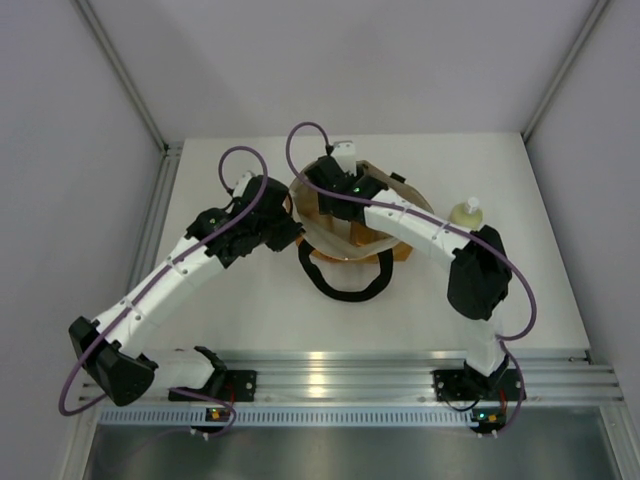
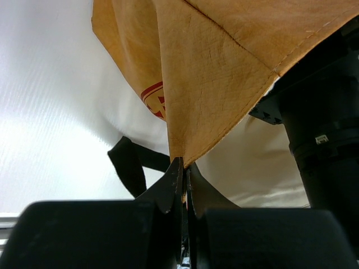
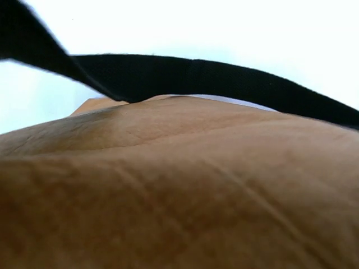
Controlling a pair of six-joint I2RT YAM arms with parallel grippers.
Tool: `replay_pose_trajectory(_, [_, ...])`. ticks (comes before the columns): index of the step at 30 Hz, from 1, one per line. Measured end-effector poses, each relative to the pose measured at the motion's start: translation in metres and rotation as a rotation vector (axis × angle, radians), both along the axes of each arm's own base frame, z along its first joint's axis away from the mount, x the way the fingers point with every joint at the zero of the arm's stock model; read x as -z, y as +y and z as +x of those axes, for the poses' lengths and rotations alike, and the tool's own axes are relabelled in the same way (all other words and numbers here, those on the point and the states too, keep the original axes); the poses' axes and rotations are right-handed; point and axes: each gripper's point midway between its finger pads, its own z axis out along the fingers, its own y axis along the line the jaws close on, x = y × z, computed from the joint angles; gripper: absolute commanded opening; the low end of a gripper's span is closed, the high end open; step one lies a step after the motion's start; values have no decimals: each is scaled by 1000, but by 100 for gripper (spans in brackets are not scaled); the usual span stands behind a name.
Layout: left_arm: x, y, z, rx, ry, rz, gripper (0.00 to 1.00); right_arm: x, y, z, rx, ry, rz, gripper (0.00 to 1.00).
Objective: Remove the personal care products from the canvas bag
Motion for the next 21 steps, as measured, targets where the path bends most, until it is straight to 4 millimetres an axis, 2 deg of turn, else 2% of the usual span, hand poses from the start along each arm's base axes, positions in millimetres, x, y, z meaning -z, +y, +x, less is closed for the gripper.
replay_pose_trajectory(5, [-1,1,-1,0,-2,-2,0,14,2,2,16,16,-2,56])
replay_pose_trajectory(8, [0,2,-3,-1,-2,-2,0,23,1,2,27,24,-8,46])
replay_pose_trajectory(11, [0,3,-4,0,-2,-4,0,25,2,3,34,18,0,26])
replay_pose_trajectory(12, [0,3,-5,0,-3,-6,0,25,2,4,39,14,5,16])
replay_pose_trajectory(14, [0,4,-6,0,-4,-9,0,24,2,5,41,8,11,9])
replay_pose_trajectory(15, [0,4,-6,0,-3,-9,0,24,2,5,42,7,11,0])
replay_pose_trajectory(21, [0,4,-6,0,-3,-10,0,21,2,2,32,12,13,0])
